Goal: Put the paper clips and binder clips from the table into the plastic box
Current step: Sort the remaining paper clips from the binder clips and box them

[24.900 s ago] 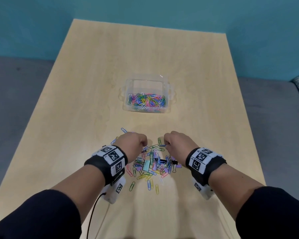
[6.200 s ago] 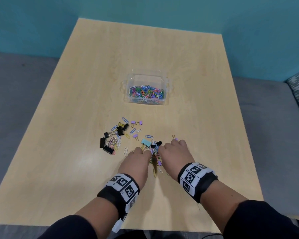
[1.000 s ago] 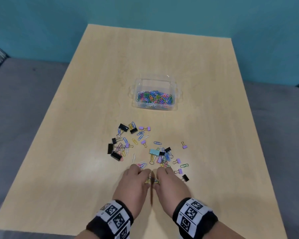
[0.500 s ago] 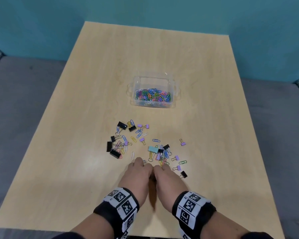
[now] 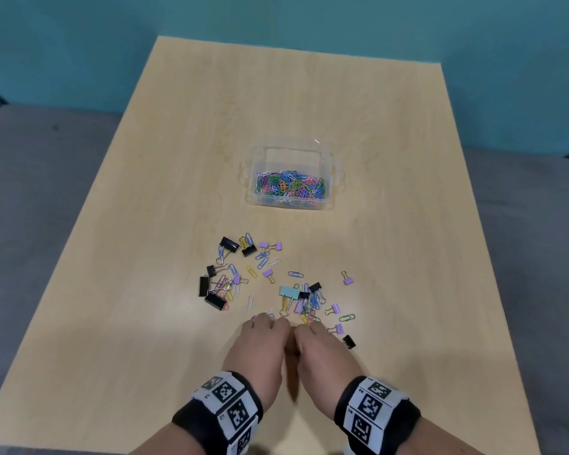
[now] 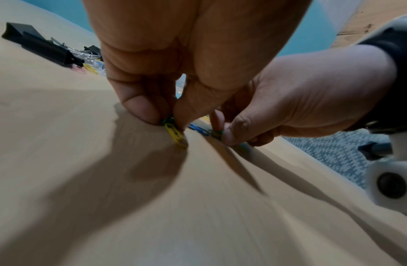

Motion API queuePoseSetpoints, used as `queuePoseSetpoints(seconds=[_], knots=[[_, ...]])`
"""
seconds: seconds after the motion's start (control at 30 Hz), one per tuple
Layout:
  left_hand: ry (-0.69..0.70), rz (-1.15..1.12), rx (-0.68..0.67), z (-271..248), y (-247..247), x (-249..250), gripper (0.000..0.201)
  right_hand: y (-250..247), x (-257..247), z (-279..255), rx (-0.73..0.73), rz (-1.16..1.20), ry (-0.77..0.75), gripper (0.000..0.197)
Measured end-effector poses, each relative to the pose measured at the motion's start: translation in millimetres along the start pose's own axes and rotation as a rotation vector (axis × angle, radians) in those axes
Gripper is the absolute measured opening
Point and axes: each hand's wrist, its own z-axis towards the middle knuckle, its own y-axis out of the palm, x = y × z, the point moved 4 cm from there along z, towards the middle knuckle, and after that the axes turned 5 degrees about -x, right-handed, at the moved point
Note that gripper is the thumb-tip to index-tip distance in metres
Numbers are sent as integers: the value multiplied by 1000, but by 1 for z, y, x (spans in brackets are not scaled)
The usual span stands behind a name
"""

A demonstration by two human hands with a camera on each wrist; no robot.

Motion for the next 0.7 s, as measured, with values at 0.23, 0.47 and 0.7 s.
queuePoseSetpoints(seconds=[0.23,0.47,0.7], knots=[[26,-12,21,1,1,-4,45,-1,6,5,20,-8,-28,29],[50,-62,7,10,-4,-9,43,-19,-3,6,-74,-89,-28,21],[-51,-941,-20,43,-63,-29,19,-86,15,35,1,758,154,23]])
